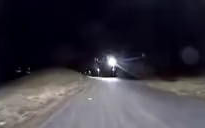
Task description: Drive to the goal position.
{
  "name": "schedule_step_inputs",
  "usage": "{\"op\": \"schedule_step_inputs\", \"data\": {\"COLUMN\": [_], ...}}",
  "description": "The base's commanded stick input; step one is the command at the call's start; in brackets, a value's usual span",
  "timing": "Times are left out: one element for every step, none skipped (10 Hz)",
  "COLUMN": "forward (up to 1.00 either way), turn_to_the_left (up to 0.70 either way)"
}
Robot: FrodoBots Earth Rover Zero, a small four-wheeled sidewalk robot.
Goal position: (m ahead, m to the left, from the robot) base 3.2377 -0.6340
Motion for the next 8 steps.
{"op": "schedule_step_inputs", "data": {"forward": [1.00,1.00,1.00,1.00,1.00,1.00,1.00,1.00], "turn_to_the_left": [0.00,0.00,0.00,0.00,0.00,0.00,0.00,-0.02]}}
